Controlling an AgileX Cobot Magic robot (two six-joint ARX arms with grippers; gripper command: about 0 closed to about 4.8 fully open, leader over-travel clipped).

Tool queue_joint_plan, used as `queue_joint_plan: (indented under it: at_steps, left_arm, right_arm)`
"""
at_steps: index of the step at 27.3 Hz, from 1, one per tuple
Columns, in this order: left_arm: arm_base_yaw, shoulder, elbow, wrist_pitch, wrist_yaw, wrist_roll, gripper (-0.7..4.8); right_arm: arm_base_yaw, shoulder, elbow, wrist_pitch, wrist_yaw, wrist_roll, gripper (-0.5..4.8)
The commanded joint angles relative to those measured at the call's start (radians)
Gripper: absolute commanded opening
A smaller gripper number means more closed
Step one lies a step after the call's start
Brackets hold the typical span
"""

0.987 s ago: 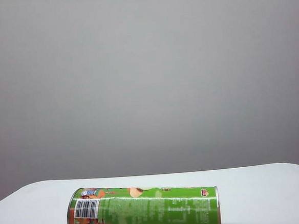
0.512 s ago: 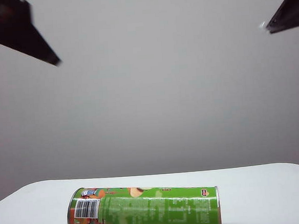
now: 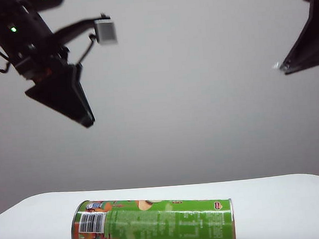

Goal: Pick up the green tub of chips from the desk, pull out the transparent container with the chips inside partially, and then place the chips back on the desk.

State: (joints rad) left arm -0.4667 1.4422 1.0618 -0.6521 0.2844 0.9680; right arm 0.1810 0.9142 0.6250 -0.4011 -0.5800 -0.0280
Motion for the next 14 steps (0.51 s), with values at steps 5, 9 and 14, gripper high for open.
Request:
queue_joint_plan:
  at_steps: [5, 9, 14]
  left_arm:
    - [0.000, 0.150, 0.117, -0.142, 0.041, 0.079, 2.37]
    - [-0.010, 0.220, 0.145, -0.138, 0.029, 0.080, 3.08]
    - [-0.077, 0.298, 0.145, -0.085, -0.136, 0.072, 4.79]
  right_arm:
    - [0.002, 0.057, 0.005, 0.010, -0.026, -0.007, 0.15]
    - [0.016, 0.073, 0.005, 0.018, -0.027, -0.007, 0.16]
    - [0.053, 0.087, 0.005, 0.038, -0.033, -0.007, 0.17]
